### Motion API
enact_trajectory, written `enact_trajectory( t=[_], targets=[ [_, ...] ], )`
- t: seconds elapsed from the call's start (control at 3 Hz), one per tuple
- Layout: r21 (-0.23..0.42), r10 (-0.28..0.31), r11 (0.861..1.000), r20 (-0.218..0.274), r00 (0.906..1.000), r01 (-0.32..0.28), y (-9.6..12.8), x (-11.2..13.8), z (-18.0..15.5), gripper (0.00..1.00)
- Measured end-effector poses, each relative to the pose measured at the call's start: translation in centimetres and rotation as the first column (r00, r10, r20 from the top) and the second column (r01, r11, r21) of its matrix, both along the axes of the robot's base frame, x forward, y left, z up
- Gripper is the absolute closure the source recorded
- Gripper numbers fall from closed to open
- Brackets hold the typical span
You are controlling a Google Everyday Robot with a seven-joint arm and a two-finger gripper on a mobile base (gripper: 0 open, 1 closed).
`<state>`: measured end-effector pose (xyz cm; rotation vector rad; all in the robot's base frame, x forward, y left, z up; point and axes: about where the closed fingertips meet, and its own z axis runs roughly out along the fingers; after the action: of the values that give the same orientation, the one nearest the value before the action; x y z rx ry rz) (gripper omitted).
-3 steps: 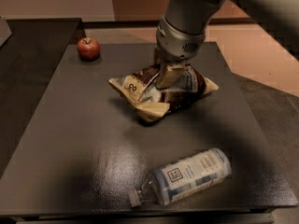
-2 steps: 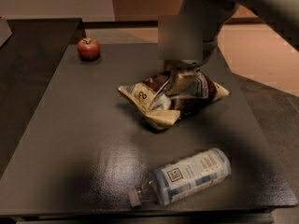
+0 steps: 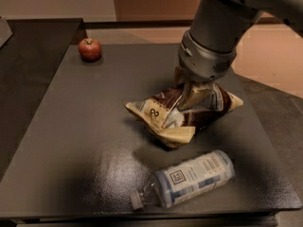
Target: Move brown chip bag near blue plastic bottle
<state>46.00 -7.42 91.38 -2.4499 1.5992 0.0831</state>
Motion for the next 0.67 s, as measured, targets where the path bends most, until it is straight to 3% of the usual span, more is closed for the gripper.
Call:
enact_trajectory(
  t=[0.33,0.67],
  targets=[
    [-0.007,0.026,1.000,-0.023,0.9994,-0.026,0.1,-1.8,-0.5,1.00],
    [-0.002,0.037,0.999,-0.037,0.9986,-0.037,0.4,-2.8,-0.9,0.82]
  ],
)
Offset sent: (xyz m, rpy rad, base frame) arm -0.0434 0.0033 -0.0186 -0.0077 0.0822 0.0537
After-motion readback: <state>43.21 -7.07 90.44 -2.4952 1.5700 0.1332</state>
